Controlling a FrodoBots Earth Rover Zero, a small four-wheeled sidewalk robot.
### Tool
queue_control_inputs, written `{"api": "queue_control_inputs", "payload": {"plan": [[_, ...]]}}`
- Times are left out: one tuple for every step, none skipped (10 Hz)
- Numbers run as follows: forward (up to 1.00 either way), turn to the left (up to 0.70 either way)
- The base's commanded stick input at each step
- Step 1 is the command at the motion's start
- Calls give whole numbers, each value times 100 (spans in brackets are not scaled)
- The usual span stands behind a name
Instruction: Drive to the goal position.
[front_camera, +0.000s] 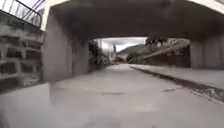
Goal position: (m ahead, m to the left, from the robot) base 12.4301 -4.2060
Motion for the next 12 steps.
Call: {"api": "queue_control_inputs", "payload": {"plan": [[100, 0], [100, -13], [100, -27], [100, -27], [100, 0], [100, 0], [100, 0], [100, 0], [100, 0], [100, 0], [100, 0], [100, 0]]}}
